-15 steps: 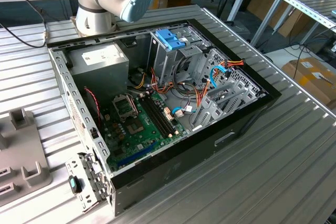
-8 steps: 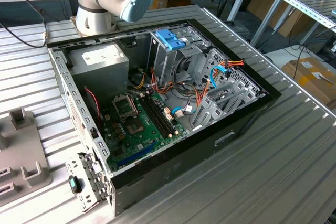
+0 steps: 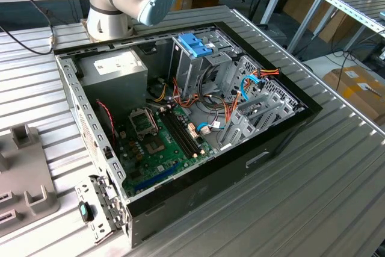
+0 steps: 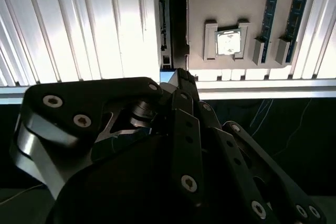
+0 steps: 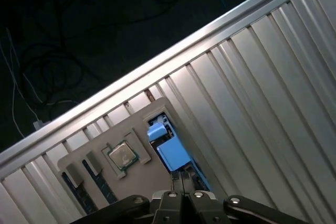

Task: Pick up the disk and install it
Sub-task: 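Pick up the disk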

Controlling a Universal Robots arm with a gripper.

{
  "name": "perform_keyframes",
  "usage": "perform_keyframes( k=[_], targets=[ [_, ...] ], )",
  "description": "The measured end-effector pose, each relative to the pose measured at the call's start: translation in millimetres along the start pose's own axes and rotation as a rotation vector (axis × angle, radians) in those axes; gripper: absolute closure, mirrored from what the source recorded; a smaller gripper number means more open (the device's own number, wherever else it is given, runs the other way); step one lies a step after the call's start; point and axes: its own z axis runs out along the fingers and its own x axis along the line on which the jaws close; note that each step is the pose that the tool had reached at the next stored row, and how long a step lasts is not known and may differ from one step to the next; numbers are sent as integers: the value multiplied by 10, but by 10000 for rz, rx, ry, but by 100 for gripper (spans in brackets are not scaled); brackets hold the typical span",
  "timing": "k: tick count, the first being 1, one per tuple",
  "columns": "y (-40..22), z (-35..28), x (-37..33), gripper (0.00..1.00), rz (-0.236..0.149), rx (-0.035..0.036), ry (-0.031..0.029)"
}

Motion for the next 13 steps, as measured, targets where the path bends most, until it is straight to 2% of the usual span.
perform_keyframes(
  k=[2,13],
  targets=[
    [0,0,0,89,-216,-2,-8],
    [0,0,0,89,-228,-3,-8]
  ],
)
